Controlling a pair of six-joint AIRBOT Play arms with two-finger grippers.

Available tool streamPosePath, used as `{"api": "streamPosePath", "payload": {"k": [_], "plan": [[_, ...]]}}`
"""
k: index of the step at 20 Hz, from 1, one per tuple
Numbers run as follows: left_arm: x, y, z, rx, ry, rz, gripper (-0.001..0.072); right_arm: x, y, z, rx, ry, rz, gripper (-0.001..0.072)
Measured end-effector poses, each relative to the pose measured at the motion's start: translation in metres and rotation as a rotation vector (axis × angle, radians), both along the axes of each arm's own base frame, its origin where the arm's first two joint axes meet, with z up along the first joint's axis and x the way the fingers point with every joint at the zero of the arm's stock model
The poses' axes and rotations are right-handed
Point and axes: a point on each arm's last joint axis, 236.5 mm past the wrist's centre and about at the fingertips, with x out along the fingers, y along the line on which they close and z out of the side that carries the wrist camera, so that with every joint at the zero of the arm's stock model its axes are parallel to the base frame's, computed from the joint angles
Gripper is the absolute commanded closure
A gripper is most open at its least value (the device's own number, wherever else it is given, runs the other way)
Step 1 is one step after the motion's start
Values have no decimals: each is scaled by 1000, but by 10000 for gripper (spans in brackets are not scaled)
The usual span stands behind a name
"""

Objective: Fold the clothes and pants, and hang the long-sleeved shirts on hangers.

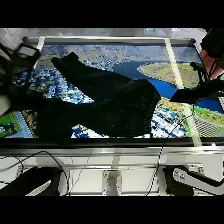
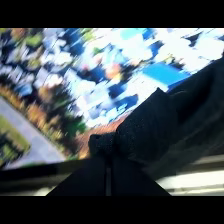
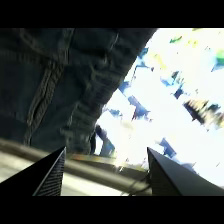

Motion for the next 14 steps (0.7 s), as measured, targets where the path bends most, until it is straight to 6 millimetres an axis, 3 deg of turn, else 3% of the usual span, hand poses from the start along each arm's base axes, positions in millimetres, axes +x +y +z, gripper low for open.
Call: {"api": "streamPosePath", "payload": {"k": [1, 2, 5, 7, 9, 10, 12, 13, 14], "plan": [[9, 12, -16, 29, 69, 26, 514, -7, 3, -9, 11, 28, -4, 168], [16, 23, -33, 43, 144, 40, 412, -15, 5, -19, 22, 61, -7, 168], [29, 45, -74, -7, 318, 44, 409, -32, 20, -53, 69, 118, -31, 169], [35, 54, -88, -78, 363, 44, 410, -43, 39, -77, 100, 142, -22, 170], [39, 54, -96, -149, 379, 26, 409, -48, 58, -99, 99, 141, -3, 184], [40, 52, -97, -178, 384, 13, 408, -49, 66, -108, 92, 132, 8, 258], [40, 49, -97, -215, 382, -3, 403, -50, 82, -122, 63, 111, 36, 280], [40, 48, -95, -227, 377, -9, 332, -49, 85, -127, 36, 98, 46, 280], [40, 47, -94, -236, 372, -15, 307, -49, 86, -133, 2, 89, 56, 280]]}}
